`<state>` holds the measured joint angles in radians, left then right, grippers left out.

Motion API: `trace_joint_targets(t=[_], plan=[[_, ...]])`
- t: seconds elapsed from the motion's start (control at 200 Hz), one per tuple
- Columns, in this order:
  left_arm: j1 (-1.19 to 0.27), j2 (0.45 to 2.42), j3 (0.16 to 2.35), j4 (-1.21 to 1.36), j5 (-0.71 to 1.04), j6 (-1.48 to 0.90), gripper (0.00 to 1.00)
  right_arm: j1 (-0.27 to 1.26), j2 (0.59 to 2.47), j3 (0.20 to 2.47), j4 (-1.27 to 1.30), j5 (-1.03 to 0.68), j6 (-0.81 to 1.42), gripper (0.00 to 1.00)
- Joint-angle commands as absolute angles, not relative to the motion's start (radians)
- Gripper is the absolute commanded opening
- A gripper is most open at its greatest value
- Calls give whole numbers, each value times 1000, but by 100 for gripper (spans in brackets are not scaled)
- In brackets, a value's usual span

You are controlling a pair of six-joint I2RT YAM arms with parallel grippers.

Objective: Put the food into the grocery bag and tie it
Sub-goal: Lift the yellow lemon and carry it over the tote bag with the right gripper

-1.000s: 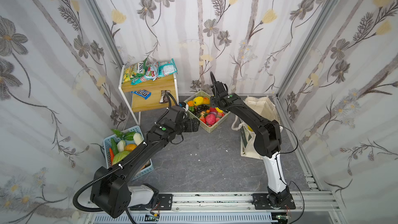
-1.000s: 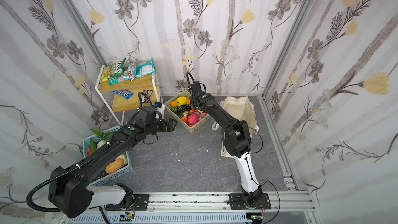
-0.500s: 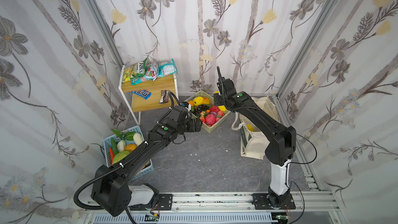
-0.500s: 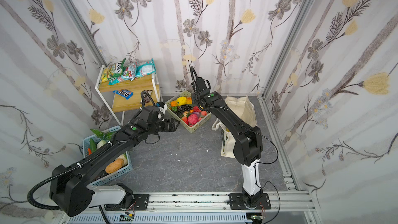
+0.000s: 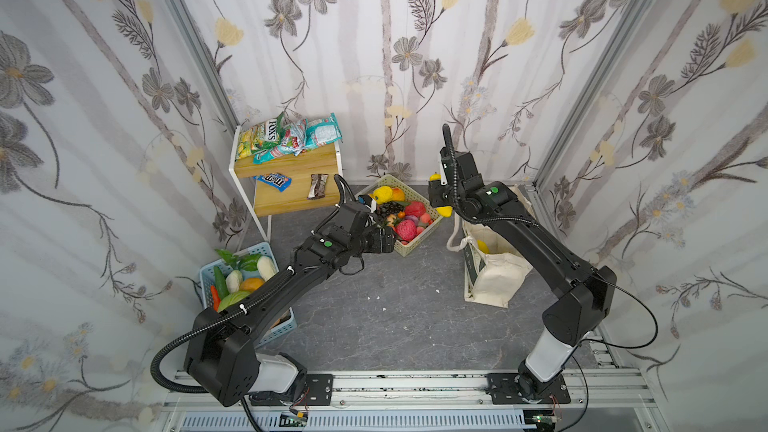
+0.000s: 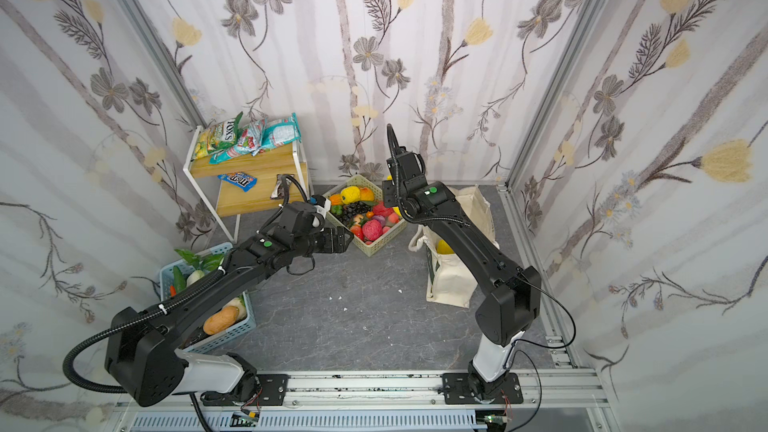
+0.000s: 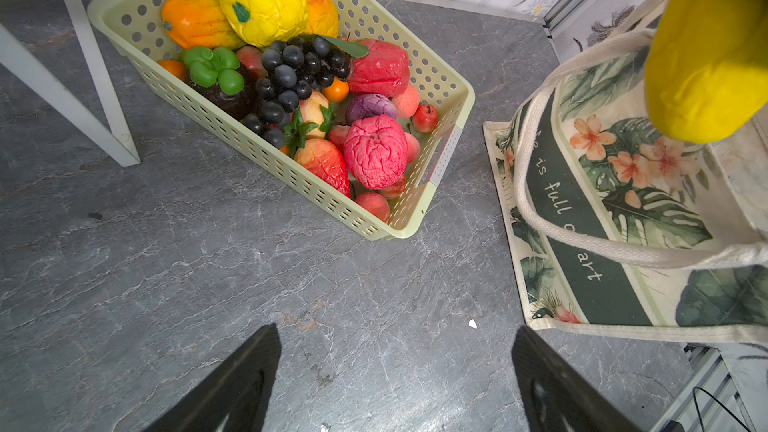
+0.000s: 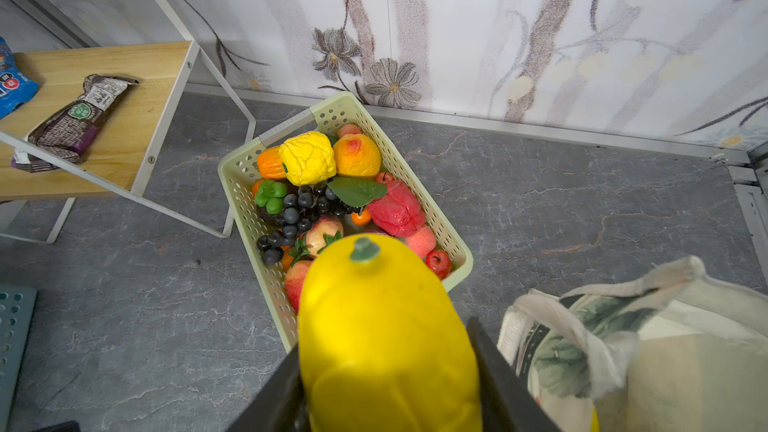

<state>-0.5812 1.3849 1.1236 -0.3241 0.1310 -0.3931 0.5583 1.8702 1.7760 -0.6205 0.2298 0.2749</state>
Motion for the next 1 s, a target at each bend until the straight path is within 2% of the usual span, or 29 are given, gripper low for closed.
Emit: trace_joint_targets(t=[0.0, 0.63, 0.994], plan=[[-586, 1401, 1143, -296, 119, -399, 90, 547, 1821, 1747, -590, 214, 267, 52], [-608, 1481, 1196, -294, 112, -401, 90, 386, 1548, 1480, -519, 149, 288, 52], [-615, 1494, 1200, -296, 96, -403, 90, 293, 1489, 1334, -453, 102, 307, 52]])
